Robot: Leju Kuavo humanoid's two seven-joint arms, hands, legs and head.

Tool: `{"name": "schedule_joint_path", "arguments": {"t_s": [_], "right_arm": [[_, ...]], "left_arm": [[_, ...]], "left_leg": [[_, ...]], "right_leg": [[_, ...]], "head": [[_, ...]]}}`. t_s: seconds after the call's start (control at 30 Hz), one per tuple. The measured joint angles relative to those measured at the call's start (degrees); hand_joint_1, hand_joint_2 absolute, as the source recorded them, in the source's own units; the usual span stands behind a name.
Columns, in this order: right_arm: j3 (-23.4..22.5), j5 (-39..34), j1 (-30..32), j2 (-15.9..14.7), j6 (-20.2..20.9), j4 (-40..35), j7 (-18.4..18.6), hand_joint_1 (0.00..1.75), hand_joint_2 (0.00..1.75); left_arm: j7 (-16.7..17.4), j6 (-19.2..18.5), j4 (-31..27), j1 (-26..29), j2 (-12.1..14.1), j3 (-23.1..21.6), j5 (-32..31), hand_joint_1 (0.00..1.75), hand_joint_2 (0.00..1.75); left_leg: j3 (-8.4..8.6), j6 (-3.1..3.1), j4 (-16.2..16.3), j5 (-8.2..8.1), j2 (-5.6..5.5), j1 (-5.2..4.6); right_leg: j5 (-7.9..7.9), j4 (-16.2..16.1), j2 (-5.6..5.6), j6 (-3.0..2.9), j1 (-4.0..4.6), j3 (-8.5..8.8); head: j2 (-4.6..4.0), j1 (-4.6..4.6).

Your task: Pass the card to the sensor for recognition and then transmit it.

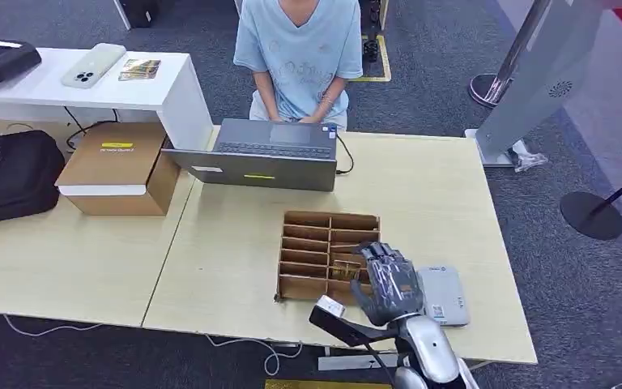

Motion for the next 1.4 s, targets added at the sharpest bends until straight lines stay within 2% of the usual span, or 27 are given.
{"name": "schedule_joint_path", "arguments": {"t_s": [0.1,0.23,0.33,0.4,0.57,0.8,1.07,1.17,1.27,1.3,1.4], "right_arm": [[0.44,-0.02,-0.39,0.0,0.0,0.61,0.04,0.73,1.75],[0.87,-0.04,-0.79,0.0,0.02,1.35,0.04,0.77,1.75],[1.0,-0.04,-0.99,0.0,0.11,1.79,0.07,0.87,1.75],[1.16,-0.09,-1.1,0.0,0.11,2.03,0.09,0.82,1.75],[1.51,-0.68,-1.31,0.0,0.18,2.31,0.17,0.84,1.75],[1.75,-0.68,-1.71,0.02,0.2,2.93,0.17,0.77,1.75],[1.77,-0.61,-2.19,0.17,0.37,3.87,0.2,0.84,1.75],[1.77,-0.18,-2.4,0.17,0.52,4.28,0.54,0.73,1.75],[1.77,1.83,-2.63,0.17,0.55,4.85,1.85,0.79,1.75],[1.79,2.32,-2.7,0.17,0.52,5.03,2.12,0.86,1.75],[1.77,3.37,-2.75,0.3,0.5,5.57,2.69,0.84,1.75]], "left_arm": [[0.0,-0.02,0.0,0.0,0.02,-0.2,0.0,0.0,0.0],[0.0,-0.07,0.0,-0.01,0.04,-0.44,0.0,0.0,0.0],[0.0,-0.07,0.0,-0.01,0.04,-0.48,0.0,0.0,0.0],[0.0,-0.09,0.0,-0.01,0.07,-0.52,0.0,0.0,0.0],[-0.02,-0.09,0.0,-0.01,0.07,-0.66,0.0,0.0,0.0],[-0.13,-0.13,0.0,-0.01,0.11,-1.38,0.0,0.0,0.0],[-0.2,-0.26,0.0,-0.03,0.22,-1.4,0.0,0.0,0.0],[-0.2,-0.26,0.0,-0.03,0.22,-1.46,0.0,0.0,0.0],[-0.2,-0.28,0.0,-0.03,0.22,-1.51,0.0,0.0,0.0],[-0.2,-0.28,0.0,-0.03,0.22,-1.51,0.0,0.0,0.0],[-0.2,-0.31,0.0,-0.03,0.22,-1.51,0.0,0.0,0.0]], "left_leg": [[0.0,0.0,0.0,0.0,0.0,0.0],[0.0,0.0,0.0,0.0,0.0,0.0],[0.0,0.0,0.0,0.0,0.0,0.0],[0.0,0.0,0.0,0.0,0.0,0.0],[0.0,0.0,0.0,0.0,0.0,0.0],[0.0,0.0,0.0,0.0,-0.01,0.0],[0.0,0.0,0.0,0.0,0.0,0.0],[0.0,0.0,0.0,0.0,0.0,0.0],[0.0,0.0,0.0,0.0,0.0,0.0],[0.0,0.0,0.0,0.0,0.0,0.0],[0.0,0.0,0.0,0.0,-0.01,0.0]], "right_leg": [[0.0,0.0,0.0,0.0,0.0,0.0],[0.0,0.0,0.0,0.0,0.0,0.0],[0.0,0.0,0.0,0.0,0.0,0.0],[0.0,0.0,0.0,0.0,0.0,0.0],[0.0,0.0,0.0,0.0,0.0,0.0],[0.0,0.0,0.0,0.0,0.0,0.0],[0.0,0.0,0.0,0.0,0.0,0.0],[0.0,0.0,0.0,0.0,0.0,0.0],[0.0,0.0,0.0,0.0,0.0,0.0],[0.0,0.0,0.0,0.0,0.0,0.0],[0.0,0.0,0.0,0.0,0.0,0.0]], "head": [[0.0,0.0],[0.0,0.0],[0.0,0.0],[0.0,0.0],[0.0,0.0],[0.0,0.0],[0.0,0.0],[0.0,0.0],[0.0,0.0],[0.0,0.0],[0.0,0.0]]}}
